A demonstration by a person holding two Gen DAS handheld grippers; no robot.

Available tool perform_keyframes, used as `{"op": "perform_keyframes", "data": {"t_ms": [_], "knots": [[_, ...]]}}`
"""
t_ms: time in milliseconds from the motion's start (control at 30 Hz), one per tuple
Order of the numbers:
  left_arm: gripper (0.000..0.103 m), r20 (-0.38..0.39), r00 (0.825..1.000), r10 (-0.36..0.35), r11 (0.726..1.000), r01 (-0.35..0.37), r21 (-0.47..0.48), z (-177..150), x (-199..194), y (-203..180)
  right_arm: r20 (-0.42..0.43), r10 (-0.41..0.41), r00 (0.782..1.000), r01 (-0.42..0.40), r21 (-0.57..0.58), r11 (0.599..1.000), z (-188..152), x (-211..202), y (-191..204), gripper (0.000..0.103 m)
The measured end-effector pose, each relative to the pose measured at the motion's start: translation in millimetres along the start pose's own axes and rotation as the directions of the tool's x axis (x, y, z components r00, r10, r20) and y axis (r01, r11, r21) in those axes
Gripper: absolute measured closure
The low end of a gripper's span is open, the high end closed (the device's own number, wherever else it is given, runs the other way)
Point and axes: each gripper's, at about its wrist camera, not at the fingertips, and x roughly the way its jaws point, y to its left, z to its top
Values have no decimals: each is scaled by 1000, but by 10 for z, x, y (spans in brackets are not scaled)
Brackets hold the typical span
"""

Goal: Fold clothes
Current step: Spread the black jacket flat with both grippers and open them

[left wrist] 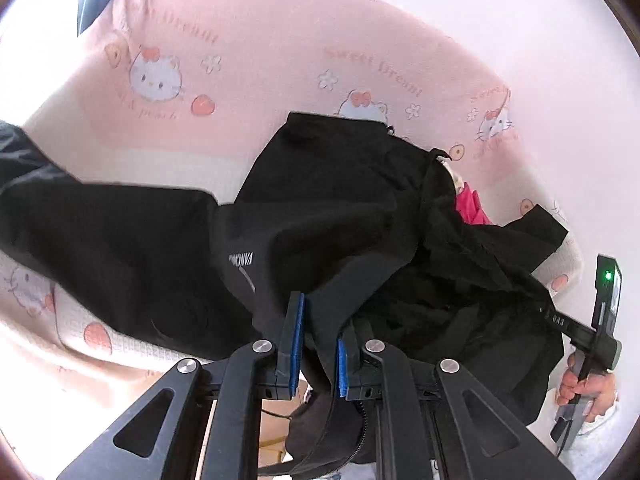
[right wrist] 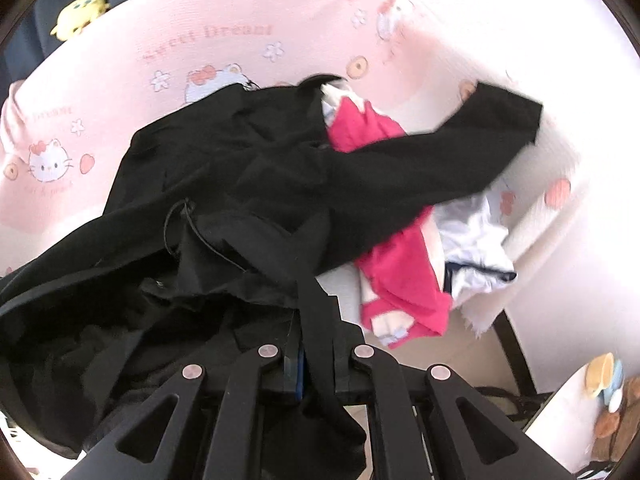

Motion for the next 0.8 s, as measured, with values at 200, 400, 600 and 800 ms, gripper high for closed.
{"op": "perform_keyframes", "data": {"t_ms": [200,400,600,800], "knots": [[92,-27,990,139,990,-138,19,174,494,36,-102,4,995,0,39,999,-340,338,-234,99],[92,-147,971,191,979,-198,-39,121,987,406,-180,29,983,-13,86,996,-589,587,-305,98],[92,-161,979,128,987,-142,-73,55,1066,506,-177,-30,984,38,43,998,-632,572,-147,95],[91,-121,983,-139,934,90,-345,75,1059,693,-172,-48,984,55,37,998,-566,441,-98,83]]}}
